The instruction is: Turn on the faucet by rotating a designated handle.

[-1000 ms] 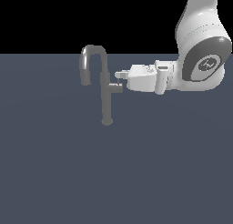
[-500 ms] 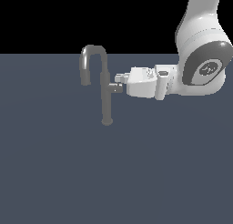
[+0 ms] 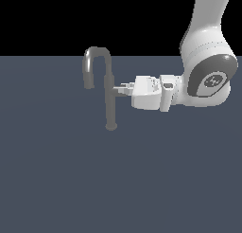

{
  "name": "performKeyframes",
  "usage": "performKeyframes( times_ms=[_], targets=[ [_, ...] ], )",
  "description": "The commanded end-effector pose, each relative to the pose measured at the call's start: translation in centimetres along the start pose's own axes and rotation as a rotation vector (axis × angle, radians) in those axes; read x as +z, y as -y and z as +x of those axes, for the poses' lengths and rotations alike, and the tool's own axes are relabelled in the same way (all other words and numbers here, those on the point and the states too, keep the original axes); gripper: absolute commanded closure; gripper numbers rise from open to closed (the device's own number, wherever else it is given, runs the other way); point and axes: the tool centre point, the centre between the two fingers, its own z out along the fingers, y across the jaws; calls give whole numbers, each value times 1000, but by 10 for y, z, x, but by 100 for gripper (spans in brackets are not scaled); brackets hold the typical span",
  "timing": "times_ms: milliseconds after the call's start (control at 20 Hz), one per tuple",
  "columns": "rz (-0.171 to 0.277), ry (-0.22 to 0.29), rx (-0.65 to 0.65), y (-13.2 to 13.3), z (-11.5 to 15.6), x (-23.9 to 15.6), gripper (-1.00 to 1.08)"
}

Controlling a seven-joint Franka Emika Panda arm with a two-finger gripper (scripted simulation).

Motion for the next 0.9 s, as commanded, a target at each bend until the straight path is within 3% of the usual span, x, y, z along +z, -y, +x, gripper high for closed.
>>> performKeyframes(
  times_ms=[0,350,400,850],
  targets=[
    [2,-6,28,-4,22,0,108],
    [3,-12,63,-8,58,1,108],
    [-3,7,-12,6,14,-5,108],
    [1,-6,43,11,59,-1,108]
  ],
)
